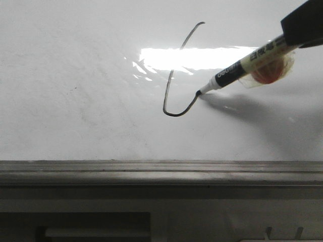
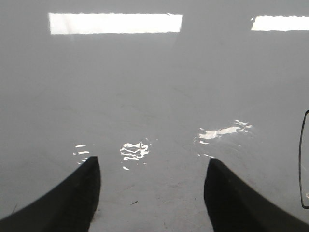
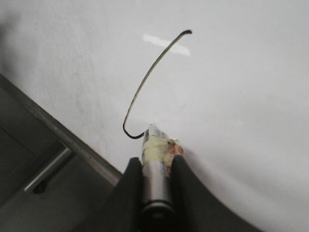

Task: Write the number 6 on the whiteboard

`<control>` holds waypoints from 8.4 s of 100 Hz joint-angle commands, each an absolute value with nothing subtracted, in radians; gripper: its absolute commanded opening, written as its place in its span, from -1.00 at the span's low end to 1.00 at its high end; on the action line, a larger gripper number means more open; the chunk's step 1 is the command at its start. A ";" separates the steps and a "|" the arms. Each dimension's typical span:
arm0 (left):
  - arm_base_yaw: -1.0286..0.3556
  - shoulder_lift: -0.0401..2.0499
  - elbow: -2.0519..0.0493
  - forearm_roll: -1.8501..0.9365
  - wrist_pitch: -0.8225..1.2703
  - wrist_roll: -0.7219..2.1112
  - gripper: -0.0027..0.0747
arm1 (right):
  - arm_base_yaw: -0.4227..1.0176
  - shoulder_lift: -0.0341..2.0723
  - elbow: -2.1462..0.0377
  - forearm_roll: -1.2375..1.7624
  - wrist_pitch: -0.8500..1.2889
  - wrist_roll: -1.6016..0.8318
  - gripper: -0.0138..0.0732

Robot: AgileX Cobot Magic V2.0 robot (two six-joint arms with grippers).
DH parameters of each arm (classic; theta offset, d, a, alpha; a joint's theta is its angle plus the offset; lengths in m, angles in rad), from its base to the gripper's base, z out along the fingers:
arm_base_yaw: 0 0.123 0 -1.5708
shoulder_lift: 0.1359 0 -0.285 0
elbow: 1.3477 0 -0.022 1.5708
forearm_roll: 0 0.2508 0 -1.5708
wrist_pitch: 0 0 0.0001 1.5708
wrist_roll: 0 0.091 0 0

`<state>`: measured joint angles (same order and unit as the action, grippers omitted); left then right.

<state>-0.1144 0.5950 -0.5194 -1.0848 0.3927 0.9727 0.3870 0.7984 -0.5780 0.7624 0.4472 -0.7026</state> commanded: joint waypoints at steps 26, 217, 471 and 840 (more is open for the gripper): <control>-0.112 0.596 -0.546 -1.120 0.357 0.963 0.15 | 0.447 0.879 -0.681 0.770 0.270 -0.710 -0.80; -0.829 1.147 -0.782 -1.144 0.315 1.333 -0.46 | 0.502 1.155 -1.171 0.687 0.979 -0.727 -0.81; -0.829 1.050 -0.587 -1.596 -0.153 1.116 0.35 | 0.206 0.824 -0.839 0.732 0.792 -0.726 0.34; -0.045 -0.036 0.041 -0.051 0.030 0.037 -0.98 | 0.206 -0.019 -0.270 0.774 0.352 -0.742 -0.83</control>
<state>-0.0570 -0.0032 -0.0092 -0.0526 0.0917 0.0481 0.2129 -0.0106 -0.2445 0.7497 0.4183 -0.7340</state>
